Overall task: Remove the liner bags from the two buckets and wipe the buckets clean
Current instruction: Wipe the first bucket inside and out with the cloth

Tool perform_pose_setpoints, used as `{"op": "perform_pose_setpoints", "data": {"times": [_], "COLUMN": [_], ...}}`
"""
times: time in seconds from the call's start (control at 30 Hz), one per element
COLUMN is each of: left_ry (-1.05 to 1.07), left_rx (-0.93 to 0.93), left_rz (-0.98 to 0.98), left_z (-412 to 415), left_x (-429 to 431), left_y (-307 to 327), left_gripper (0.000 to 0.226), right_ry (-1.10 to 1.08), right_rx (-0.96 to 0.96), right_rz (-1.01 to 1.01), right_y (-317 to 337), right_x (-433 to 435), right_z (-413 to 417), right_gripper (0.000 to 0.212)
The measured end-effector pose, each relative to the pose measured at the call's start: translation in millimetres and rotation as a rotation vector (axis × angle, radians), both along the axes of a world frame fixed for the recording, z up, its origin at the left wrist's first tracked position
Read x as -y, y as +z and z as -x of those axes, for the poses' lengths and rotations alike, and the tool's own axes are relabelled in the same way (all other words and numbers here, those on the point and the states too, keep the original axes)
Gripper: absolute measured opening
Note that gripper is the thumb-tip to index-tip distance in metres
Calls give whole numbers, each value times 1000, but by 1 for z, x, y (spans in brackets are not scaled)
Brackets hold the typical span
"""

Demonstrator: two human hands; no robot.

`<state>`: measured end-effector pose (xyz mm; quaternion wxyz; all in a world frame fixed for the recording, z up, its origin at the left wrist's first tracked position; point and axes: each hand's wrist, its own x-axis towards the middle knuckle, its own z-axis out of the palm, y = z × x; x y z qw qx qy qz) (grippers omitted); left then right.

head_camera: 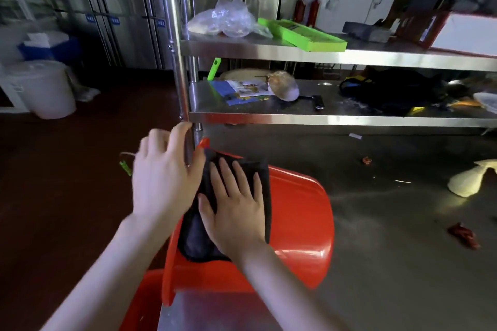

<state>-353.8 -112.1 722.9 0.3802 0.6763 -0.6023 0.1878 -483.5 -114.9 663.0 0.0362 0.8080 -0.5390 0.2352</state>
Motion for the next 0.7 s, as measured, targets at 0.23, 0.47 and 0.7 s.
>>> {"op": "perform_pose_setpoints", "data": {"times": [0.23, 0.47, 0.7], "left_ry": [3, 8, 43], "left_rx": [-440, -476, -496], "left_rz": [-724, -561, -560], "left_z": [13, 36, 40], "left_x": [46, -25, -30], "left_y": [2, -13, -10], "left_gripper": [50, 51, 53], "right_ry": [32, -407, 55], "right_rx": [41, 238, 24], "right_rz": [9, -471, -137], "right_y": [-11, -2, 17], "right_x": [3, 62, 36], "right_z": [48, 158, 30], "right_gripper": [61, 57, 52]}}
